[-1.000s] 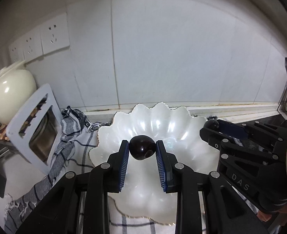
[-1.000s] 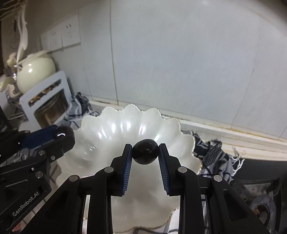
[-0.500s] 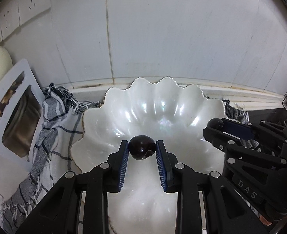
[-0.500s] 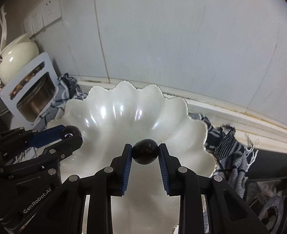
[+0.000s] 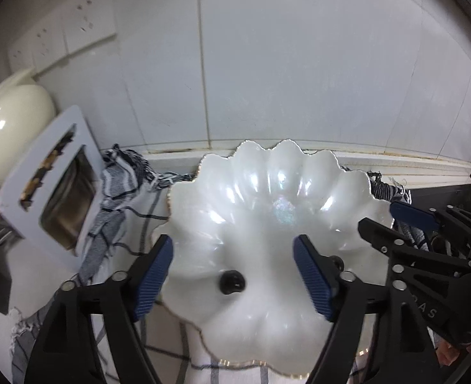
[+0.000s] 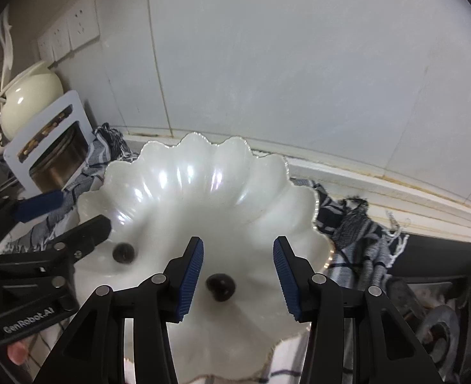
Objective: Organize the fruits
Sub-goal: 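Open both grippers to drop the dark plums into the bowl, then withdraw both open grippers from the bowl back toward the remaining fruits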
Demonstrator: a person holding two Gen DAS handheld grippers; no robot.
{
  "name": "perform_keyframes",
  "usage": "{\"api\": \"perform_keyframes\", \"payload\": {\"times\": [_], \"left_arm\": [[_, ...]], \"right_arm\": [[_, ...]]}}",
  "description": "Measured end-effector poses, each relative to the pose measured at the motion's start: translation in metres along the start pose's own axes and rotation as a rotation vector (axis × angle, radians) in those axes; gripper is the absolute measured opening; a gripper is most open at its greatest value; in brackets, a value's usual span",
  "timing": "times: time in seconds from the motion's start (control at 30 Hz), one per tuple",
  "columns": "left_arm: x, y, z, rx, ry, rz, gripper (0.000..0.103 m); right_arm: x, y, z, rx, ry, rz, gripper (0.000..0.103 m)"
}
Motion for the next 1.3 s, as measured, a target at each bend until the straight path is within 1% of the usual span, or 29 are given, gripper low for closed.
{"api": "perform_keyframes", "payload": {"times": [0.03,0.1,0.3,0.47,0.6,0.7,0.87,1.0,1.3], "left_arm": [[0.001,0.000,-0.005,-0.004,-0.009,0.000,0.086],[0.003,0.001,-0.020,-0.023,-0.036,-0.002,0.088],[0.015,0.003,-0.066,-0.075,-0.119,-0.006,0.092],[0.028,0.004,-0.104,-0.095,-0.182,-0.001,0.095],[0.040,0.005,-0.136,-0.094,-0.229,-0.004,0.096],[0.051,0.005,-0.159,-0.095,-0.262,-0.007,0.098],[0.069,0.005,-0.188,-0.091,-0.298,-0.001,0.098],[0.084,0.005,-0.208,-0.093,-0.324,0.012,0.098],[0.120,0.005,-0.237,-0.088,-0.337,0.025,0.098]], "right_arm": [[0.001,0.000,-0.007,0.006,-0.011,-0.003,0.050],[0.003,0.001,-0.019,0.016,-0.034,-0.005,0.052],[0.012,0.006,-0.063,0.022,-0.110,0.000,0.052],[0.023,0.014,-0.101,0.029,-0.173,0.000,0.053],[0.033,0.022,-0.129,0.033,-0.215,-0.009,0.053],[0.042,0.029,-0.147,0.020,-0.238,-0.017,0.053],[0.059,0.037,-0.177,0.036,-0.277,-0.039,0.053],[0.073,0.040,-0.194,0.040,-0.297,-0.030,0.053],[0.106,0.050,-0.221,0.046,-0.333,-0.017,0.053]]}}
Point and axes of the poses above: each gripper's, at about its wrist camera, not at the fingertips, and z roughly the way its jaws point, y to its left, x to its underside, the point moved 4 cm from there along z, roughly the way its jaws point, and after that the axes turned 11 degrees about -z, right-handed, at the moved point
